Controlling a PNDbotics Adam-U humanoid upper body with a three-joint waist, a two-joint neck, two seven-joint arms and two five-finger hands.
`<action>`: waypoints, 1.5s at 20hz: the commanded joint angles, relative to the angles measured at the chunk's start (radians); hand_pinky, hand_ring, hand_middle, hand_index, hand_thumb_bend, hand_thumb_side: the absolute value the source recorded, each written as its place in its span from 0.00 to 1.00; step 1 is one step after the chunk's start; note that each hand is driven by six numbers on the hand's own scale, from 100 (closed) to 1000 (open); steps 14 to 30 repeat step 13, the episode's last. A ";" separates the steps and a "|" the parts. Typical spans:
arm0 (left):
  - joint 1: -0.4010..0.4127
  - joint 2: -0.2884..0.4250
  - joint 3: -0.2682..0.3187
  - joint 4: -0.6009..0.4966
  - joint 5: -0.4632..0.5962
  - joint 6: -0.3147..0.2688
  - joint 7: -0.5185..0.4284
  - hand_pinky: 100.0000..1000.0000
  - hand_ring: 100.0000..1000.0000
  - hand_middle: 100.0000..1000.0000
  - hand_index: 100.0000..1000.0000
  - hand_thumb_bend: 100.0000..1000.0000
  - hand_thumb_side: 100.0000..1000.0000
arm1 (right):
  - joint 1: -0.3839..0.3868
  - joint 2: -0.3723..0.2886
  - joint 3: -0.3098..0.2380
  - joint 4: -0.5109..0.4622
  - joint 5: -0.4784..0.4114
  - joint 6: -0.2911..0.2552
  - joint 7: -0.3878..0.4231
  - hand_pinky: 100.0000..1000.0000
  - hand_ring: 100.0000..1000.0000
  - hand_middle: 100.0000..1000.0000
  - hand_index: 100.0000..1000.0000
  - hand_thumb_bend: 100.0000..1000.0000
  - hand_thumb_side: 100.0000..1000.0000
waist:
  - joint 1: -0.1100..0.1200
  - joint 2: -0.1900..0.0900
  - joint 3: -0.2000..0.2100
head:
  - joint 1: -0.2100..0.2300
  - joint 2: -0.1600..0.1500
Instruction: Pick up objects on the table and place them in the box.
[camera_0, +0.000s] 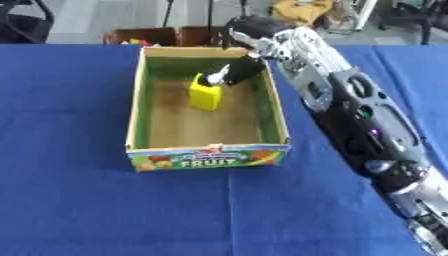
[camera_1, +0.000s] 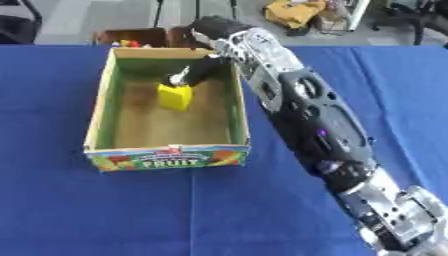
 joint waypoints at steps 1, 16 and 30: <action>-0.005 0.012 0.007 -0.019 -0.002 0.002 0.003 0.54 0.86 0.85 0.93 0.00 1.00 | 0.002 -0.064 -0.035 -0.104 -0.021 0.032 -0.018 0.60 0.79 0.67 0.82 0.48 0.70 | 0.006 -0.038 -0.004 | 0.007 0.002; -0.007 0.013 0.019 -0.019 -0.010 0.004 0.019 0.55 0.86 0.85 0.93 0.00 1.00 | 0.285 -0.196 -0.208 -0.627 -0.317 0.179 -0.291 0.55 0.73 0.63 0.77 0.40 0.65 | 0.037 -0.029 -0.044 | 0.045 0.004; -0.007 0.013 0.019 -0.019 -0.010 0.004 0.019 0.55 0.86 0.85 0.93 0.00 1.00 | 0.285 -0.196 -0.208 -0.627 -0.317 0.179 -0.291 0.55 0.73 0.63 0.77 0.40 0.65 | 0.037 -0.029 -0.044 | 0.045 0.004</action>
